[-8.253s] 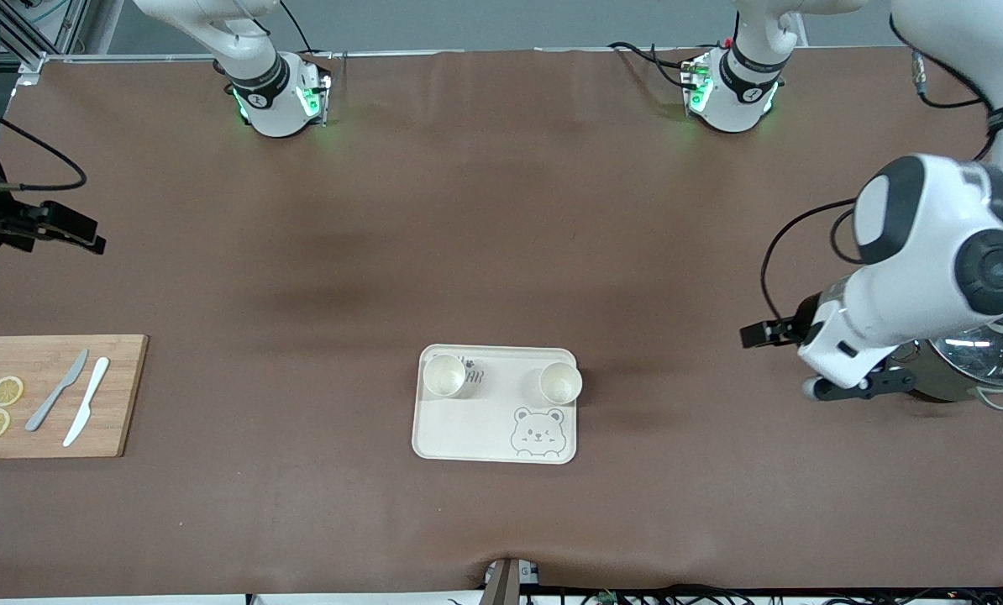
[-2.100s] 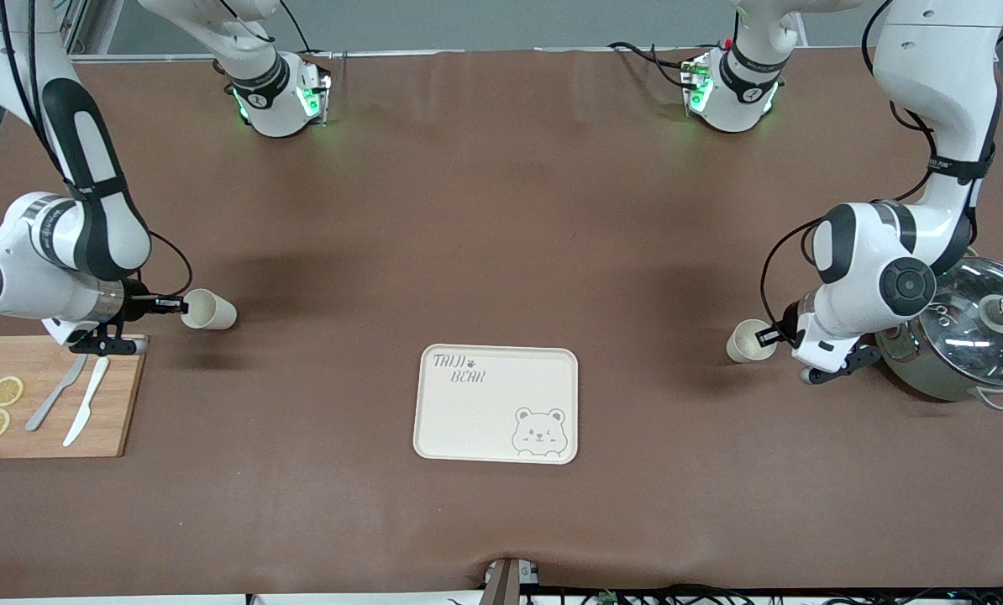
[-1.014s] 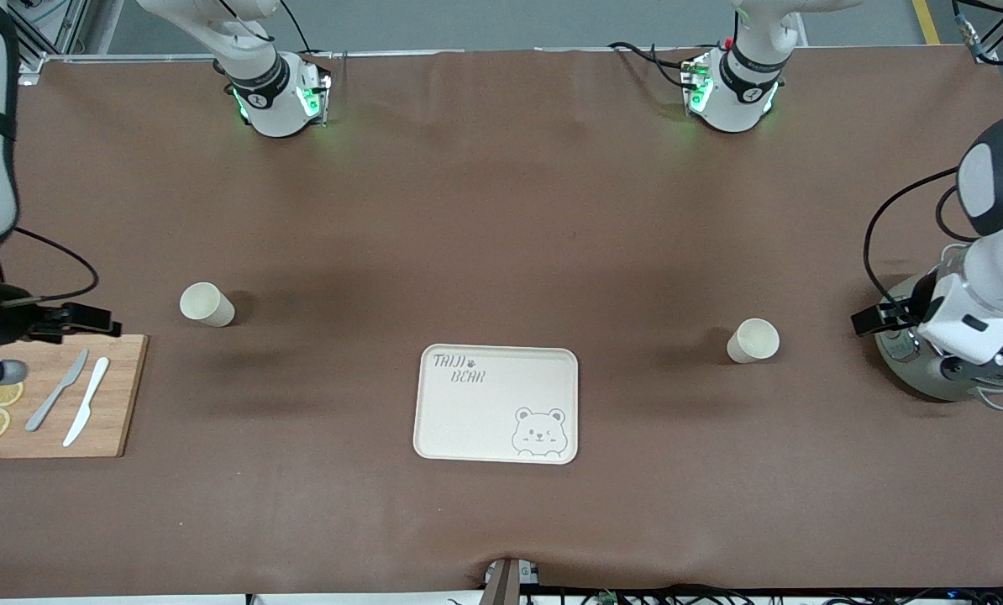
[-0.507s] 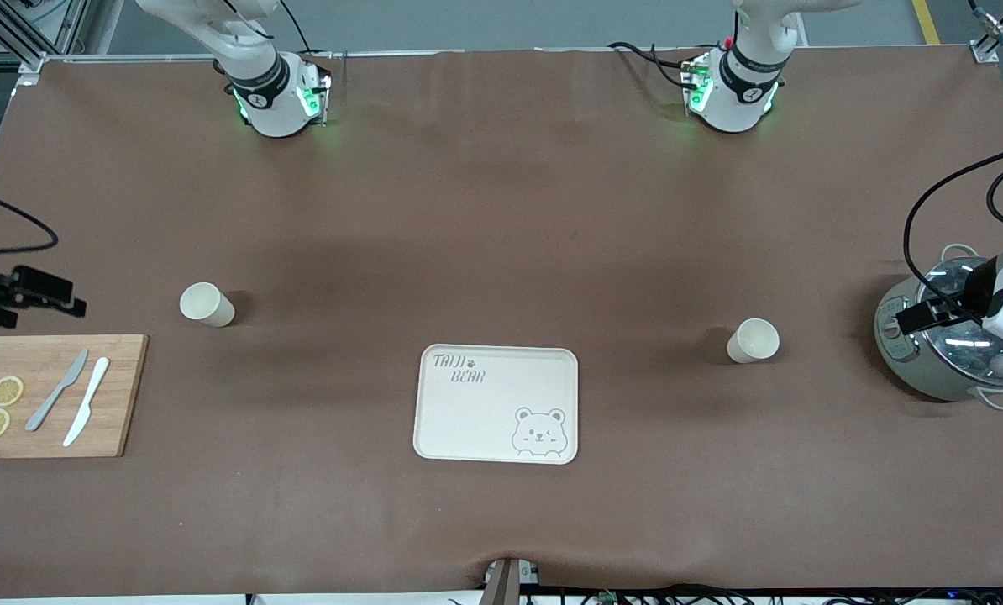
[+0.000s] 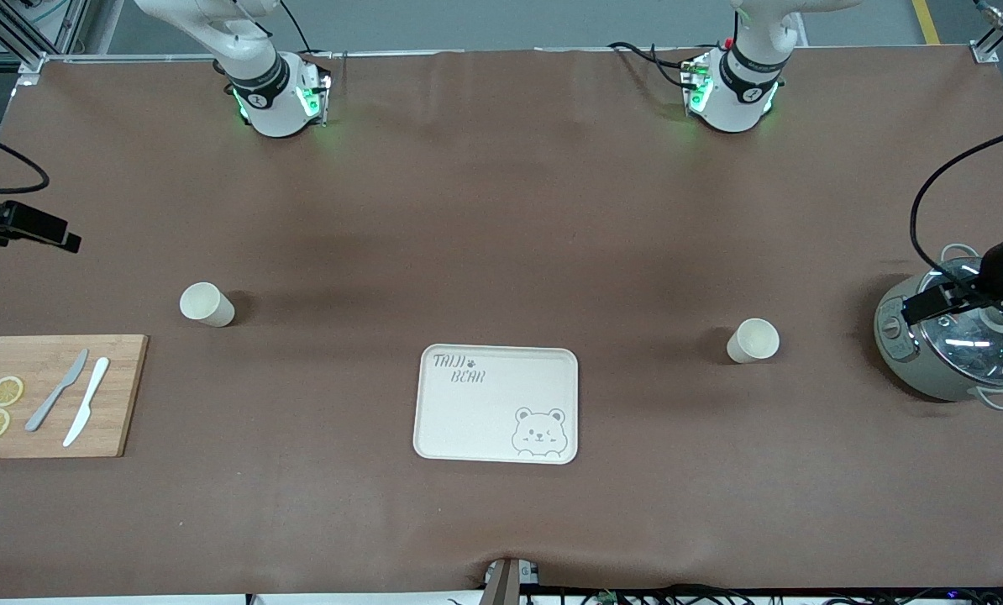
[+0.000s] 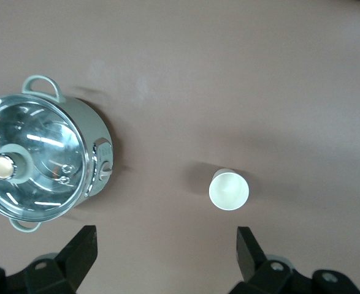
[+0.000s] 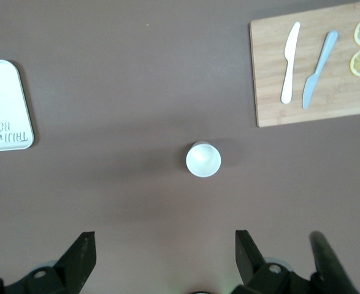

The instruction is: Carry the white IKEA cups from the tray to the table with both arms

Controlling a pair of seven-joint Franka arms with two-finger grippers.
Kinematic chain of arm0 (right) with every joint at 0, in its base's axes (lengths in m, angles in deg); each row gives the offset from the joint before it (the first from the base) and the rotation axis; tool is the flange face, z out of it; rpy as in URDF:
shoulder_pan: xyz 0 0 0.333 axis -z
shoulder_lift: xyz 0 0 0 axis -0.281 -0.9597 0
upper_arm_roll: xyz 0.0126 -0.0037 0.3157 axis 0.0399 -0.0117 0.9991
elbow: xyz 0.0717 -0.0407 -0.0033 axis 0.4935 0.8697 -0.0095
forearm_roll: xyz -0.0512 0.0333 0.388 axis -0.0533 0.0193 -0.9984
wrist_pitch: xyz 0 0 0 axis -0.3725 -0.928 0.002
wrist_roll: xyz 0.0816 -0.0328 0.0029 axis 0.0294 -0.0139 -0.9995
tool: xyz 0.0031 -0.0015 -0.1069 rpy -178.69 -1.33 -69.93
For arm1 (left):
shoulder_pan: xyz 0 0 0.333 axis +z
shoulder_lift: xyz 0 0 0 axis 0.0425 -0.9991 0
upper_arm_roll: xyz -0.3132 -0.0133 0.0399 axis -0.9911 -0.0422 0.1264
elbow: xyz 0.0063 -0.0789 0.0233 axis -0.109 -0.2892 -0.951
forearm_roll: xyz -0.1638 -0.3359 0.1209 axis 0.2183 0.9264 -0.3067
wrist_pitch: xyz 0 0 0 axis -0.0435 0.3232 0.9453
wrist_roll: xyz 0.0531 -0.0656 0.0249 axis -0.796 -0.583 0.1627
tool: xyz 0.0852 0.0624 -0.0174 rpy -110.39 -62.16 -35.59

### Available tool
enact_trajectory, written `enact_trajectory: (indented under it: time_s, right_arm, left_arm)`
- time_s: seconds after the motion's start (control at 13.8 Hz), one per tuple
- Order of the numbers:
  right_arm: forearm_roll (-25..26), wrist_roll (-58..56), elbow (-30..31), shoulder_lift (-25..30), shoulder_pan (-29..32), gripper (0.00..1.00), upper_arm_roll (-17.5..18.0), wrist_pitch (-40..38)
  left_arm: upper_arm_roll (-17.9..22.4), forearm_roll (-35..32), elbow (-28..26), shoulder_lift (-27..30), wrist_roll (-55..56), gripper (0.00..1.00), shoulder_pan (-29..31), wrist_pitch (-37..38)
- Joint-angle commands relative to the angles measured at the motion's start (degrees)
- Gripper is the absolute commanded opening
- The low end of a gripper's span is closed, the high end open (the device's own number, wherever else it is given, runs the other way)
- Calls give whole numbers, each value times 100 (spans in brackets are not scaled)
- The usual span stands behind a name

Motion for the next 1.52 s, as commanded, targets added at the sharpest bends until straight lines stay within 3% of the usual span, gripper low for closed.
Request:
enact_trajectory:
  time_s: [0.0,0.65,1.09,1.45]
  right_arm:
    - [254,146,818,719,-235,100,13,186]
    - [378,154,881,817,-183,100,-22,187]
    - [369,146,1180,1028,-201,100,-13,327]
    - [448,137,935,923,-148,100,-40,345]
  left_arm:
    - [38,98,-44,502,-61,100,10,132]
    - [-41,115,-219,785,-464,100,72,843]
    - [3,195,-1299,1794,-535,100,1,809]
    - [12,291,-1292,1735,-544,100,10,668]
